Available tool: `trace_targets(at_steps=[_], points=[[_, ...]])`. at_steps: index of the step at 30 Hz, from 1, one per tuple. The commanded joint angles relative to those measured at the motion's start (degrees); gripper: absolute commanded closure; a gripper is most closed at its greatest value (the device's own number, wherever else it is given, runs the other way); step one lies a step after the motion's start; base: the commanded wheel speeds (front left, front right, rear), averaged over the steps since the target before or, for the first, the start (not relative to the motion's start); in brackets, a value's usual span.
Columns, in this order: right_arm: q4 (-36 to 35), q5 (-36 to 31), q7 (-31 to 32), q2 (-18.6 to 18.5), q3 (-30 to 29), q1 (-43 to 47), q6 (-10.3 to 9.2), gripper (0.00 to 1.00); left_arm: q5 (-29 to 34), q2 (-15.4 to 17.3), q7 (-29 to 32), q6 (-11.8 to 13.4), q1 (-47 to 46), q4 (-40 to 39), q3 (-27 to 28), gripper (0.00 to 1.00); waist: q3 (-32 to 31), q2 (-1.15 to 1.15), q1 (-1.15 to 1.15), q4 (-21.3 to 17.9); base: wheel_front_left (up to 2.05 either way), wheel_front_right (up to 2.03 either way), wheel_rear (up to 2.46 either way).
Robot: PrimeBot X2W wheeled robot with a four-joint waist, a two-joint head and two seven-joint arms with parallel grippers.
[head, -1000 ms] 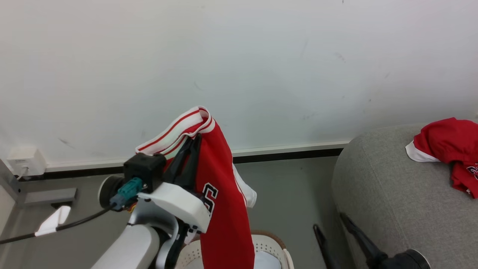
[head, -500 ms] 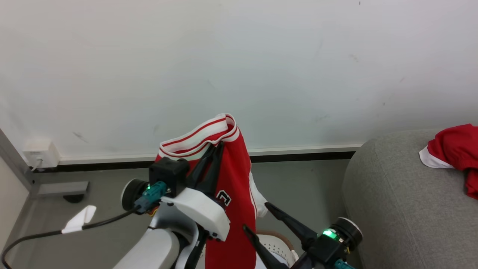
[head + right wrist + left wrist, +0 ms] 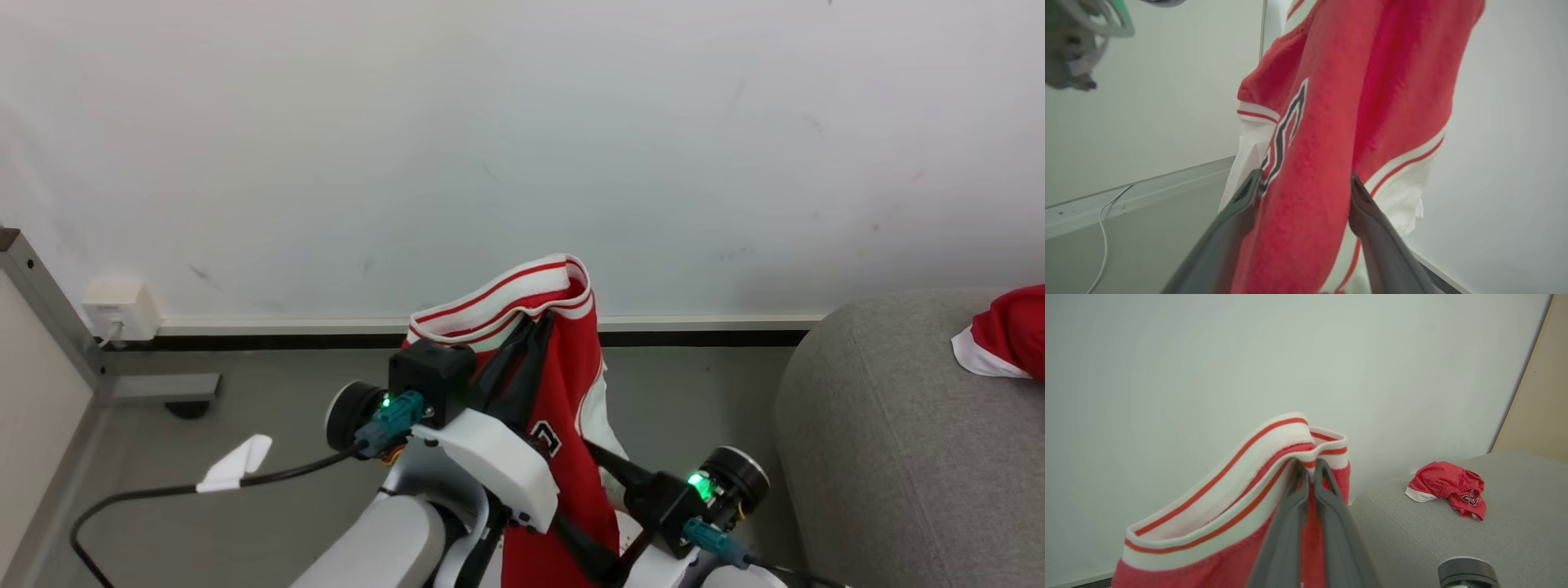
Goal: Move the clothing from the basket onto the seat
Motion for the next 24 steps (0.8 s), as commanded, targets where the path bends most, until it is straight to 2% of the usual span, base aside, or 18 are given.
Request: trace_targets(at_steps=[1, 2, 5, 10, 11, 12, 13, 24], points=[[1.09, 1.31, 0.04, -0.05, 1.97, -1.13, -0.13, 0.87, -0.5, -0.51, -0.42, 0.01, -0.88, 0.16, 0.13, 1.0, 0.14, 0.0, 0.0, 0.33, 0.0, 0.0, 0.0], [1.74, 2.71, 0.04, -0.03, 2.84, -1.87, -0.13, 1.0, -0.65, -0.84, -0.57, 0.11, -0.9, 0.49, 0.09, 1.0, 0.26, 0.0, 0.0, 0.5, 0.0, 0.0, 0.0], [1.33, 6.74, 0.03, -0.11, 3.55, -2.66, -0.13, 1.0, -0.89, -0.73, -0.68, 0.59, -0.69, 1.98, 0.45, 1.0, 0.6, 0.0, 0.0, 0.52, 0.0, 0.0, 0.0], [1.36, 7.25, 0.03, -0.08, 0.79, -3.71, -0.13, 1.0, -0.94, 0.33, -1.11, 1.64, 0.53, 3.84, 1.38, 0.99, 1.23, 0.0, 0.0, -0.58, 0.0, 0.0, 0.0], [1.33, 7.07, 0.03, -0.08, 0.26, -3.75, -0.13, 1.0, -0.83, 0.59, -1.41, 1.82, 0.73, 4.1, 1.51, 0.77, 1.28, 0.0, 0.0, -0.84, 0.0, 0.0, 0.0], [1.23, 6.9, 0.02, -0.09, -0.43, -3.78, -0.13, 1.0, -0.82, 0.85, -1.58, 1.96, 0.99, 4.35, 1.69, 0.18, 1.33, 0.0, 0.0, -1.05, 0.0, 0.0, 0.0], [1.07, 6.65, 0.03, -0.09, -0.98, -3.9, -0.13, 1.0, -0.99, 1.06, -1.6, 2.13, 1.37, 4.63, 1.8, 0.0, 1.39, 0.0, 0.0, -1.29, 0.0, 0.0, 0.0], [0.98, 4.3, 0.02, -0.09, -6.56, -4.3, -0.13, 1.0, -1.03, 2.85, -3.24, 2.82, 5.56, 3.32, 1.23, 0.0, 1.45, 0.0, 0.0, -1.93, 0.0, 0.0, 0.0]])
